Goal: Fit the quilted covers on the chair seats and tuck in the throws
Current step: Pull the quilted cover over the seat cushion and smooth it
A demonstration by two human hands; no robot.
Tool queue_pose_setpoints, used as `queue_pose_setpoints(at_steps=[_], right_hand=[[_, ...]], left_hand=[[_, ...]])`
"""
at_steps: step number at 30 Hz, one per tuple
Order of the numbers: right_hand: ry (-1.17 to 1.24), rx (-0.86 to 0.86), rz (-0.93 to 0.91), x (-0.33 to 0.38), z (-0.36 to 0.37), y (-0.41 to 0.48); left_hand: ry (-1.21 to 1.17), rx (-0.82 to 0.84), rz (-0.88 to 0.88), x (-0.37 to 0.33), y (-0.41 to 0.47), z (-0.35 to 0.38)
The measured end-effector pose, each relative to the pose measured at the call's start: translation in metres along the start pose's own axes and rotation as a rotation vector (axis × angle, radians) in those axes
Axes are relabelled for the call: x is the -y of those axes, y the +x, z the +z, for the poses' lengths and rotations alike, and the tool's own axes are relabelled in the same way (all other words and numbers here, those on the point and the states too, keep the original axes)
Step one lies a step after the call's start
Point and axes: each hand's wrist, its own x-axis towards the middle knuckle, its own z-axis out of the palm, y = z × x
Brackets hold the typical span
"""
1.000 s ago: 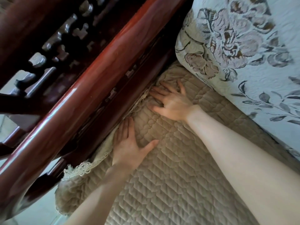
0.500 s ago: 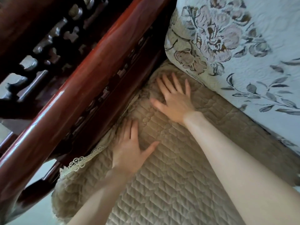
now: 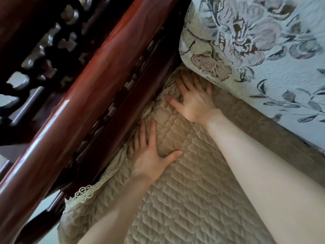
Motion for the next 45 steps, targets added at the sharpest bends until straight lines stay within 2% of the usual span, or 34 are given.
queue_pose_setpoints(at_steps=[4,8,11,16,21,26,30,34,36,41,45], right_hand=[[-0.054,0.011,-0.166,0.009,-0.005,-0.012],[-0.055,0.106,-0.086,0.012,0.000,0.009],[-0.060,0.127,-0.043,0.014,0.005,0.020],[0.075,0.053,-0.137,0.006,-0.004,0.008],[0.033,0.015,-0.205,-0.005,-0.001,-0.014],[-0.003,0.104,-0.117,-0.003,0.008,0.007],[0.067,0.073,-0.112,0.000,0.006,0.008],[0.169,-0.118,-0.115,-0.003,0.001,-0.011],[0.178,-0.122,-0.092,-0.007,0.001,-0.016],[0.126,0.013,-0.028,-0.006,0.002,0.007],[0.114,0.066,0.037,-0.005,0.011,0.024]], left_hand=[[-0.060,0.003,-0.011,0.002,0.003,-0.003],[-0.148,0.029,0.014,0.006,0.009,-0.007],[-0.109,0.053,-0.010,0.003,0.017,-0.013],[-0.069,-0.013,0.143,-0.004,0.014,-0.018],[-0.133,0.071,0.082,-0.007,0.033,-0.013],[-0.250,0.186,-0.024,-0.003,0.060,-0.016],[-0.186,0.068,0.003,-0.007,0.046,-0.012],[-0.112,-0.064,0.179,-0.018,0.037,-0.014],[-0.136,-0.018,0.179,-0.030,0.049,-0.015],[-0.176,0.100,0.109,-0.034,0.076,-0.013],[-0.315,0.220,0.031,-0.029,0.104,-0.018]])
